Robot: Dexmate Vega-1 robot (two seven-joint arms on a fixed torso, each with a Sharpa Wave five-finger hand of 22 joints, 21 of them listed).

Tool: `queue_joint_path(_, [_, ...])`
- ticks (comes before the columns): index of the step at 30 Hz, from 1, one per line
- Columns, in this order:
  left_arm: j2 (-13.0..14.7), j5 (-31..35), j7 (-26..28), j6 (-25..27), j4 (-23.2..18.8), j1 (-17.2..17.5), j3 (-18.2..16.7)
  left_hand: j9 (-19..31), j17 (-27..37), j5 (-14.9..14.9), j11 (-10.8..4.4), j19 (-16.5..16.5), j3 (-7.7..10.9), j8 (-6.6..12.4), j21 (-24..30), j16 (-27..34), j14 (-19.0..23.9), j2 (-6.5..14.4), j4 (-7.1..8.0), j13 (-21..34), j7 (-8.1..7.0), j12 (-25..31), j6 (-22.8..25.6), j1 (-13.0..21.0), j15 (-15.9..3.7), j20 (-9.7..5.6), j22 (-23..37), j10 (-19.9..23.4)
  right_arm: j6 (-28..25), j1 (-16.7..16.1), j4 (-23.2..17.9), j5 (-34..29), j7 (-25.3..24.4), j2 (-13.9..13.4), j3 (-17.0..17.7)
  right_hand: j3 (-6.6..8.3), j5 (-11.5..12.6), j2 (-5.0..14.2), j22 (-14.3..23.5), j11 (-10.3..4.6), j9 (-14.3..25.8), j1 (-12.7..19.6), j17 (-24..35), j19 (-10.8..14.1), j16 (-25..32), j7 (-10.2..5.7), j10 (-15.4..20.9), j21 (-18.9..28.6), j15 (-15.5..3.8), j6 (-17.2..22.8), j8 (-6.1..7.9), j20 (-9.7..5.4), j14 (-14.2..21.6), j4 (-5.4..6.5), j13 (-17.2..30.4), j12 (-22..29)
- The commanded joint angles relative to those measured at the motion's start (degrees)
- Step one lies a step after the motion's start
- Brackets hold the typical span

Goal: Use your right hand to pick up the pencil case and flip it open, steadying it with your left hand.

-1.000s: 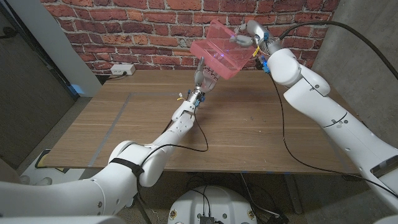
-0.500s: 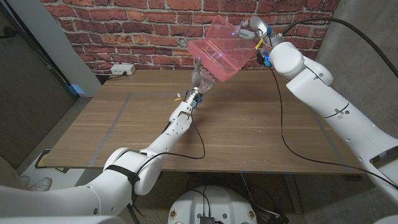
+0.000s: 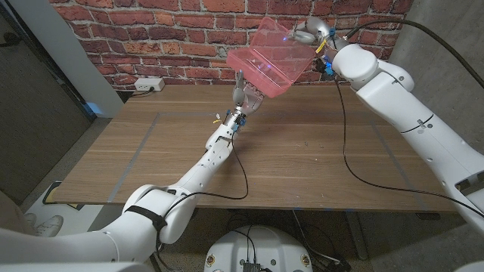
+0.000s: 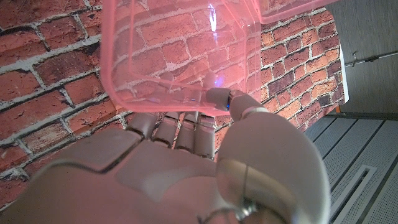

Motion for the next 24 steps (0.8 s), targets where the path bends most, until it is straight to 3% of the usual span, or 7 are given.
queue_joint_path(1, [0.6, -1.3, -1.1, 0.9, -1.3, 1.0, 0.4, 0.0, 0.1, -0.1, -8.49, 0.0, 28.4, 5.31, 0.3, 0.4, 0.4, 10.4, 10.85, 0.2, -8.65, -0.2, 9.6, 7.0, -4.37, 0.36, 0.2, 8.9, -0.1, 2.8, 3.2, 7.1, 1.4, -1.1, 0.7, 0.53, 0.4, -0.04, 0.4, -0.76, 0.4, -0.5, 0.1, -0.5, -0.1, -10.51, 1.0, 0.6, 0.29, 11.1, 0.51, 0.05, 0.1, -0.08, 0.2, 0.0])
queue_joint_path(15, [1.4, -2.4, -2.6, 1.5, -1.8, 1.3, 0.1, -0.1, 0.1, -0.2, -8.49, 0.0, 28.47, 5.38, 0.2, 0.4, 0.5, 10.3, 10.84, 0.2, -8.65, -0.5, 9.7, 6.9, -4.42, 0.37, 0.2, 9.0, -1.9, 4.2, 3.8, 10.7, -0.9, -1.7, 0.4, 0.84, 0.8, -0.19, 0.8, -0.34, 0.8, -0.9, 0.1, -0.5, -0.1, -10.65, 1.5, 1.3, 0.48, 11.4, 0.62, 0.21, 0.4, -0.17, 0.2, 0.1])
queue_joint_path(17, [1.6, -2.4, -2.8, 1.5, -1.9, 1.3, 0.0, -0.1, 0.1, -0.2, -8.48, 0.7, 28.52, 5.47, 0.5, 0.4, 0.5, 10.3, 10.83, 0.2, -8.65, -0.6, 9.7, 6.9, -4.37, 1.08, 0.2, 9.0, -2.2, 4.1, 3.5, 11.1, -1.6, -1.8, 0.6, 0.88, 0.8, -0.2, 0.8, -0.29, 0.9, -1.0, 0.1, -0.6, -0.1, -10.62, 1.5, 1.4, 0.52, 11.5, 0.64, 0.22, 0.5, -0.18, 0.2, 0.0])
queue_joint_path(24, [2.3, -2.7, -3.6, 2.1, -2.3, 1.4, -0.2, -0.2, 0.1, -0.2, -8.48, 0.7, 28.57, 5.46, 0.4, 0.4, 0.5, 10.3, 10.8, 0.2, -8.65, -0.7, 9.7, 6.8, -4.39, 1.2, 0.2, 9.0, -3.4, 3.8, 2.8, 12.5, -3.1, -1.8, 0.6, 1.0, 0.9, -0.24, 0.9, -0.21, 1.0, -1.1, 0.1, -0.6, 0.0, -10.57, 1.4, 1.6, 0.4, 11.5, 0.65, 0.24, 0.6, -0.21, 0.2, 0.0])
